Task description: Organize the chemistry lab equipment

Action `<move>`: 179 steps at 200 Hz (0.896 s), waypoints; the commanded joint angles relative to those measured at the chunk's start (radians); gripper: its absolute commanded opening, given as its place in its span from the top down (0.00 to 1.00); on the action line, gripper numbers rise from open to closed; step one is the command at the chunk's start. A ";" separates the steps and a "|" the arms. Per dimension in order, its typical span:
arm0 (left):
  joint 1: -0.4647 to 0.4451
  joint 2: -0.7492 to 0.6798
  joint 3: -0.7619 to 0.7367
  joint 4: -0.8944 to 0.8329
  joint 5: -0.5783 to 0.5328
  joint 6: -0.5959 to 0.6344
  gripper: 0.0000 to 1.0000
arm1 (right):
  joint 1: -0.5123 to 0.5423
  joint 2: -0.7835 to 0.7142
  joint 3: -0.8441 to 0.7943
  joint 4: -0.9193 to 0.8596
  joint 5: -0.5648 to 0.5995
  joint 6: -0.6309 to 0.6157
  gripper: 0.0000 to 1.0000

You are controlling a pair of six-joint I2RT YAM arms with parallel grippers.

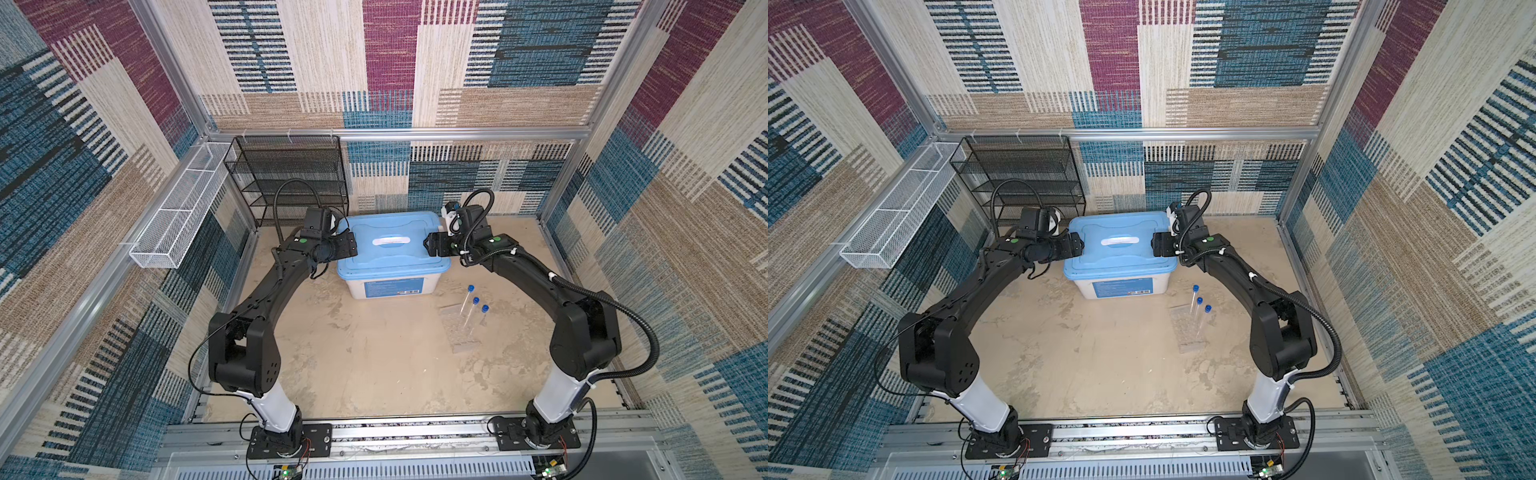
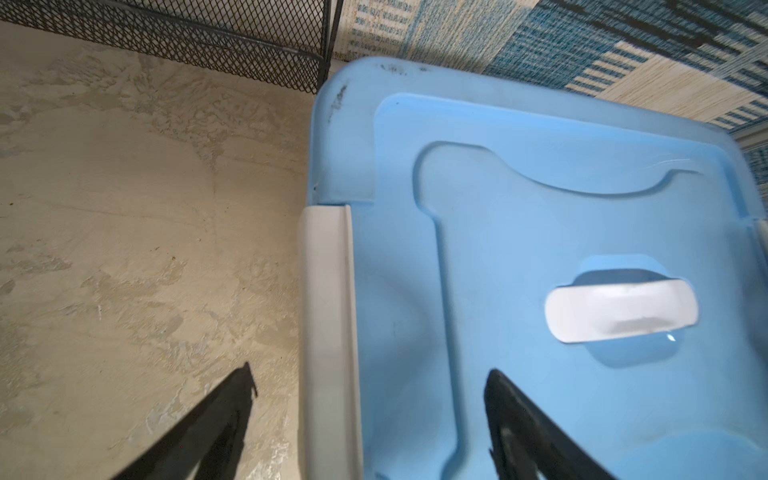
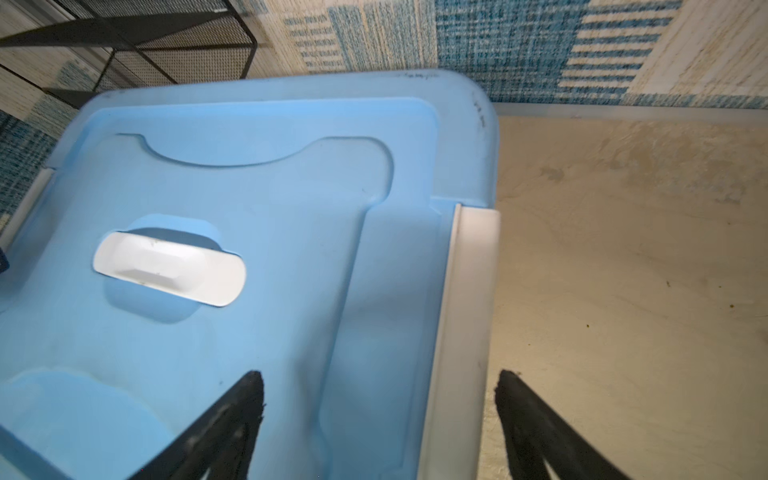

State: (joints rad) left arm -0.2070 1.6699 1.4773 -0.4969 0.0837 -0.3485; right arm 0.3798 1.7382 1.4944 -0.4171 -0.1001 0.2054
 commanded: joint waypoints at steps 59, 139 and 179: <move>0.052 -0.310 -0.256 0.119 -0.109 0.070 0.00 | -0.101 -0.272 -0.159 0.099 0.051 -0.014 0.01; 0.096 -0.476 -0.760 0.555 -0.311 0.150 0.00 | -0.380 -0.517 -0.703 0.470 0.117 -0.037 0.01; 0.108 -0.430 -0.833 0.676 -0.399 0.292 0.00 | -0.448 -0.494 -0.871 0.680 0.104 -0.098 0.01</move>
State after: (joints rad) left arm -0.1116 1.2175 0.6811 0.0082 -0.2268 -0.1841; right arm -0.0467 1.2354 0.6865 0.0330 -0.0143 0.1589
